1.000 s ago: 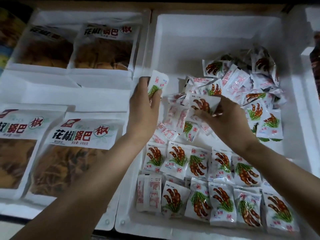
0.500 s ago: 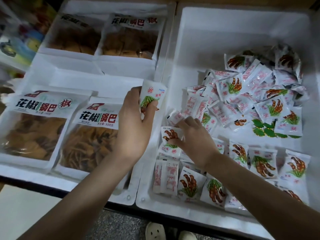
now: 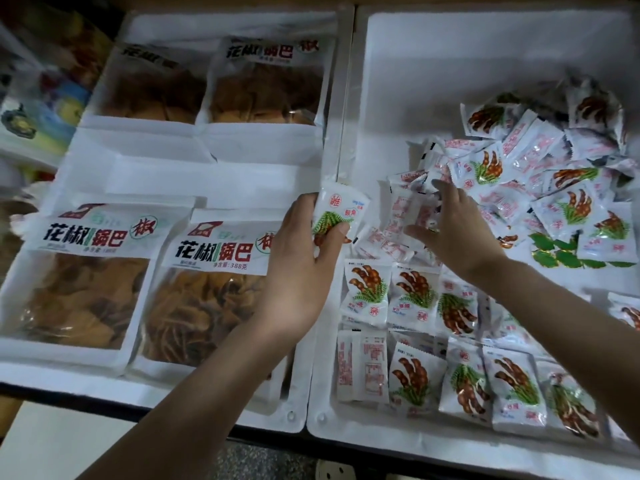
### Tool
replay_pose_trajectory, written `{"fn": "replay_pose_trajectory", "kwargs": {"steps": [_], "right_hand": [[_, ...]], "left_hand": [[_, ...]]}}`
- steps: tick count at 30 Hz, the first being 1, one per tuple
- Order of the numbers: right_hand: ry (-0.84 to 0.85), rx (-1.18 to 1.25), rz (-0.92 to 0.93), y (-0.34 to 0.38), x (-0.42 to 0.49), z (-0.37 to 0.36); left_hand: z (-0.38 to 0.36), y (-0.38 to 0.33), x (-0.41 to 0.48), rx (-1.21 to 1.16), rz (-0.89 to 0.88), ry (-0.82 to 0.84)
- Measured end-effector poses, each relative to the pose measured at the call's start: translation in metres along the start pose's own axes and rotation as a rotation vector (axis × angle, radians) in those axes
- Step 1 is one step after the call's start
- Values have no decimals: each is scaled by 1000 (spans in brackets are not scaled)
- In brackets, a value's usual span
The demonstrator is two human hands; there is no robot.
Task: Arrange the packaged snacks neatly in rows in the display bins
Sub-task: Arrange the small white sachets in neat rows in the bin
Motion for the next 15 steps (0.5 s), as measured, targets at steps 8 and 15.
{"fn": "replay_pose_trajectory", "kwargs": {"steps": [8,15], "right_hand": [[-107,189,88,18,-3,8],[5,545,125,33,-76,21]], "left_hand": [[-12,-6,5,-40,8,63],[-13,-16,-7,-111,-29,29]]}}
Point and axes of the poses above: each hand's wrist, its own x-axis towards the middle knuckle, its own z-axis out of the back of the hand, y = z × x, the point moved 6 cm from there along x, towards the middle knuckle, and after that the axes turned 15 degrees about y, right-handed, at the moved point
